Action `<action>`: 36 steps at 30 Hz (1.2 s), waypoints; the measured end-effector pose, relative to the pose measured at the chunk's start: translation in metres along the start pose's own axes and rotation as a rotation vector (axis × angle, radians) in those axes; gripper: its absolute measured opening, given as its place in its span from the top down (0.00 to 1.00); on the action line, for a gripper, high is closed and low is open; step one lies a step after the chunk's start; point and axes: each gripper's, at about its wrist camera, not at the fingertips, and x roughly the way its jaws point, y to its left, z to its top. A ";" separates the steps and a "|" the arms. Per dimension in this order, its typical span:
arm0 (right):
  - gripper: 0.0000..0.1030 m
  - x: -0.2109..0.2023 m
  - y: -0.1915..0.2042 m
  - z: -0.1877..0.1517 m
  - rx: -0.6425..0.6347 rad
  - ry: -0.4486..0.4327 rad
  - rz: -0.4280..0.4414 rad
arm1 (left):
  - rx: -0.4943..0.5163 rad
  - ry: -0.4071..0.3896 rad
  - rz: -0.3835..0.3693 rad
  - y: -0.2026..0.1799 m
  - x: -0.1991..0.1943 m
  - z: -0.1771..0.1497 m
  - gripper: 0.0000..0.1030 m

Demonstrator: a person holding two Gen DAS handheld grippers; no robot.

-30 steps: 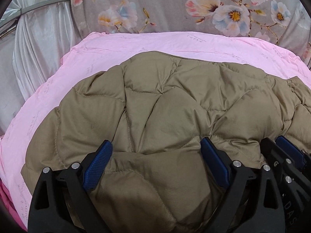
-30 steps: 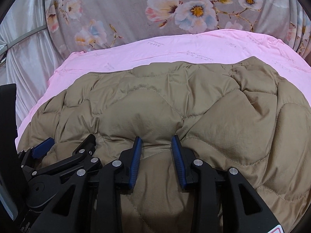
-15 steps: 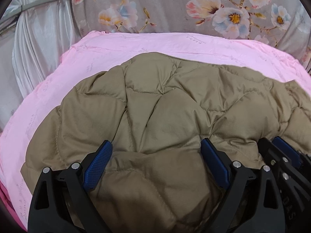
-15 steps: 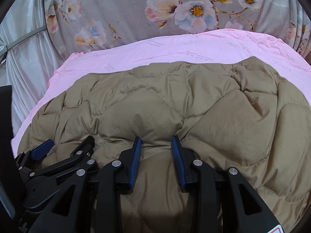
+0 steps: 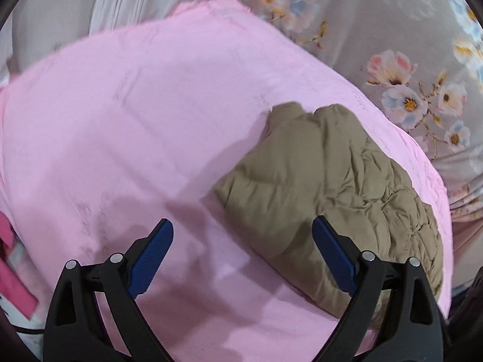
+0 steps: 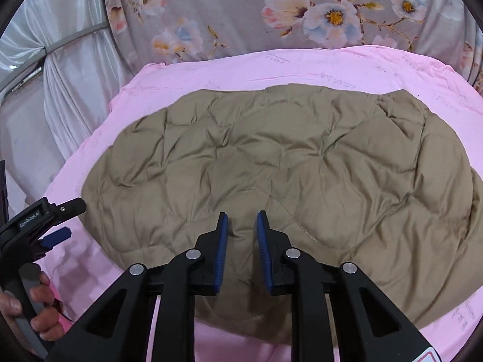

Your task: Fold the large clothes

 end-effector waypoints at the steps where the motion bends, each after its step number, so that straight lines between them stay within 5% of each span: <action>1: 0.83 0.003 0.000 -0.001 -0.005 0.005 -0.008 | -0.027 0.027 -0.049 0.002 0.006 -0.001 0.12; 6: 0.87 0.009 -0.002 -0.002 0.001 0.030 -0.006 | -0.045 0.071 -0.141 -0.012 0.031 -0.004 0.12; 10: 0.88 0.018 -0.012 -0.001 0.039 0.060 0.023 | -0.020 0.063 -0.139 -0.031 0.042 0.004 0.20; 15: 0.88 0.024 -0.015 0.000 0.051 0.072 0.036 | 0.075 0.004 -0.121 -0.059 0.025 0.012 0.67; 18: 0.88 0.028 -0.020 0.001 0.088 0.082 0.066 | 0.114 -0.025 -0.189 -0.074 0.000 0.019 0.78; 25: 0.86 0.036 -0.025 0.013 0.207 0.122 0.190 | 0.290 -0.106 -0.335 -0.135 -0.074 0.018 0.85; 31: 0.86 0.056 0.002 0.020 0.210 0.152 0.279 | 0.495 -0.120 -0.318 -0.196 -0.094 -0.012 0.85; 36: 0.90 0.062 -0.003 0.026 0.239 0.183 0.369 | 0.548 -0.113 -0.298 -0.222 -0.079 -0.017 0.85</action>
